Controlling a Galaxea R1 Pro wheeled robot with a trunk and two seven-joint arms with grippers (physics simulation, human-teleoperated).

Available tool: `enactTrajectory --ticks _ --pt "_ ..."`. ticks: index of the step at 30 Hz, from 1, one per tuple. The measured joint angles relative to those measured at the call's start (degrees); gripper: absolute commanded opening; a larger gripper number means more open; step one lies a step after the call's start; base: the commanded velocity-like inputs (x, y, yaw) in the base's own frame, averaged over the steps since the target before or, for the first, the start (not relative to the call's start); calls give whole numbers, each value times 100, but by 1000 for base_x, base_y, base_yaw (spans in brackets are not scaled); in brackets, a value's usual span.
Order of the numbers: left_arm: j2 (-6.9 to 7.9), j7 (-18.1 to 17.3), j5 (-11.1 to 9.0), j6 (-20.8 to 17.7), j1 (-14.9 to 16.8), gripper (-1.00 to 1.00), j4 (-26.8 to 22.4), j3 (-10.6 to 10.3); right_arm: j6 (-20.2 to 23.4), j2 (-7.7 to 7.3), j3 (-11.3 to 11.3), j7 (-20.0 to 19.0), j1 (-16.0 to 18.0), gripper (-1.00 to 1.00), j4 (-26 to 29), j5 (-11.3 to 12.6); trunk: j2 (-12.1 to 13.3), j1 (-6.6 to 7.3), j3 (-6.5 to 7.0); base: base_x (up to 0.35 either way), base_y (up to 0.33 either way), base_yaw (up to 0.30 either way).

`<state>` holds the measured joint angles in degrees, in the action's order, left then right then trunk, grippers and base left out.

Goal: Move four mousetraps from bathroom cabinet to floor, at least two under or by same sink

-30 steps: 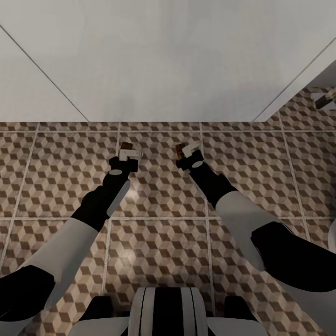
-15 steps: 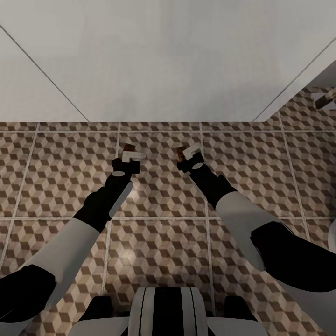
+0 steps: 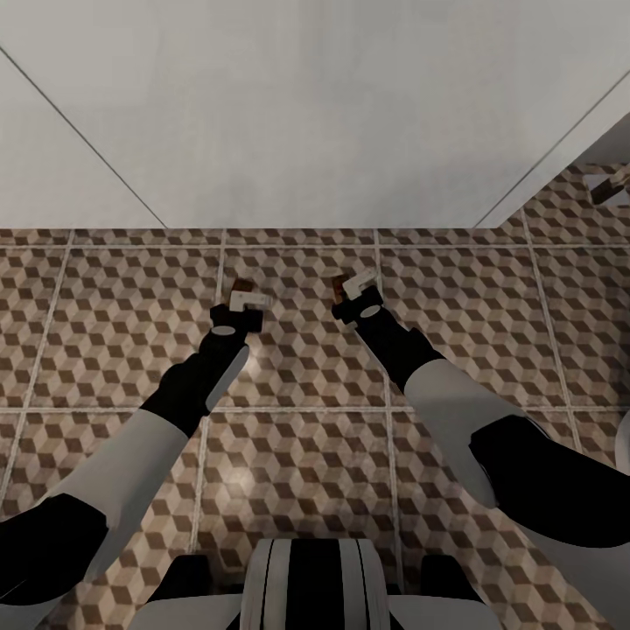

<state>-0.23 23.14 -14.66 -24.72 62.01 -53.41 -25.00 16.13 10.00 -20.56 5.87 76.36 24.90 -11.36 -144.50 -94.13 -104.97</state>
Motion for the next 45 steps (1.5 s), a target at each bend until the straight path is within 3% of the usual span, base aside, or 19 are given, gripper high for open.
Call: enactTrajectory --ticks 20,45 --pt "-17 -6 1 13 0 -100 282 -8 -12 0 0 -41 -1 -100 -7 0 0 2 0 36 0 0" --pt "-17 -1 1 18 0 -100 300 -42 -44 0 -9 -51 -1 -100 -157 1 0 0 0 45 0 0"
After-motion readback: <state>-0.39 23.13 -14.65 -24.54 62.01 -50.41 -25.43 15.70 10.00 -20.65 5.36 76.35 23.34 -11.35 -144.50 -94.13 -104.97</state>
